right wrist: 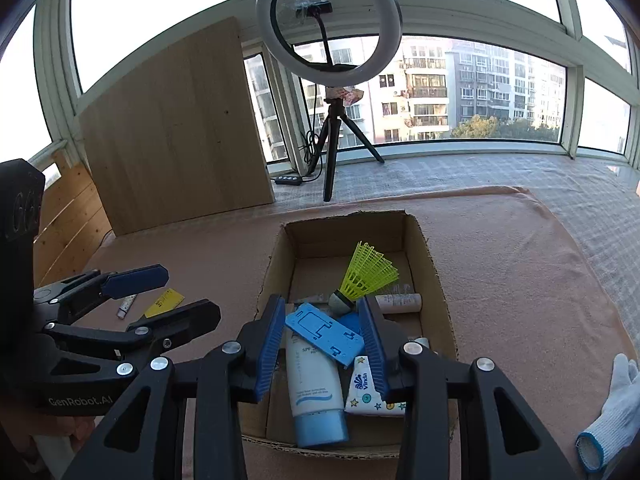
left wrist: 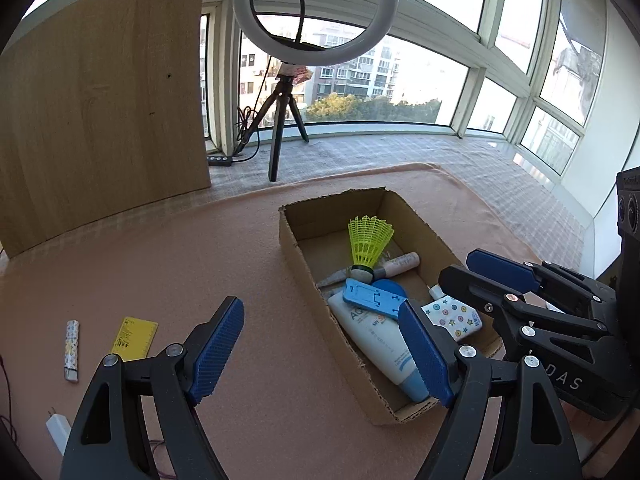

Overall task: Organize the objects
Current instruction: 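Move both tools back toward the yellow card on the table, then grasp the yellow card with the left gripper, then grasp the yellow card's free end with the right gripper while the left releases it, then carry the yellow card into the box and open the right gripper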

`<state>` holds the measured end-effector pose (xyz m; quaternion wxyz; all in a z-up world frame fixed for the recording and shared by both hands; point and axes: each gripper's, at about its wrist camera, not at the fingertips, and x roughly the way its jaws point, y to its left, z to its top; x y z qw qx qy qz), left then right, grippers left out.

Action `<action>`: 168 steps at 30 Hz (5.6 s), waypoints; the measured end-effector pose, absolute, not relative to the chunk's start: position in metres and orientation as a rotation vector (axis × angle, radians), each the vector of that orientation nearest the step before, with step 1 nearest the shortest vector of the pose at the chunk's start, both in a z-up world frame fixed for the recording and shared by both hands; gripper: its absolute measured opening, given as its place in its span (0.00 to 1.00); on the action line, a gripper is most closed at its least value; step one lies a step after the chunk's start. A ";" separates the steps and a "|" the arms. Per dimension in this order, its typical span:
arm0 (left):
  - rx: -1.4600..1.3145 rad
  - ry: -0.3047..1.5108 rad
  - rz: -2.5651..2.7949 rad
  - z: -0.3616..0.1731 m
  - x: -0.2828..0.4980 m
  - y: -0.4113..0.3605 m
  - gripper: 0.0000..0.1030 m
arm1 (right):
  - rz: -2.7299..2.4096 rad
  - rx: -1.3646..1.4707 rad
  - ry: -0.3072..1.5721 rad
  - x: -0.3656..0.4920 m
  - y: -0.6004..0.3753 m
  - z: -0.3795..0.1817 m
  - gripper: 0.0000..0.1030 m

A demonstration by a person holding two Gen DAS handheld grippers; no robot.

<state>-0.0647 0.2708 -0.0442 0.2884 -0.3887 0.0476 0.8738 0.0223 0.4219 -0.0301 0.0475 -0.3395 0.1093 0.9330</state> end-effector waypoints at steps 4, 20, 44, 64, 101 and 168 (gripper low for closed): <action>-1.075 0.070 2.404 -0.050 -0.064 0.221 0.80 | 2.913 -1.083 0.282 0.008 0.387 -0.029 0.34; -1.318 -0.216 2.729 -0.106 -0.031 -0.007 0.80 | 2.949 -1.693 -0.087 -0.157 0.230 -0.121 0.48; -1.300 -0.101 2.580 -0.142 -0.048 0.007 0.80 | 2.834 -2.041 -0.450 -0.110 0.207 -0.154 0.54; -1.301 -0.145 2.576 -0.142 -0.043 -0.030 0.80 | 3.008 -2.174 -0.722 -0.091 0.164 -0.152 0.44; -0.941 0.490 1.747 -0.183 0.038 0.089 0.70 | 3.193 -2.295 -1.425 0.041 0.195 -0.153 0.45; -0.794 0.844 1.628 -0.074 0.009 0.355 0.55 | 3.308 -1.654 -1.822 0.046 0.403 -0.053 0.45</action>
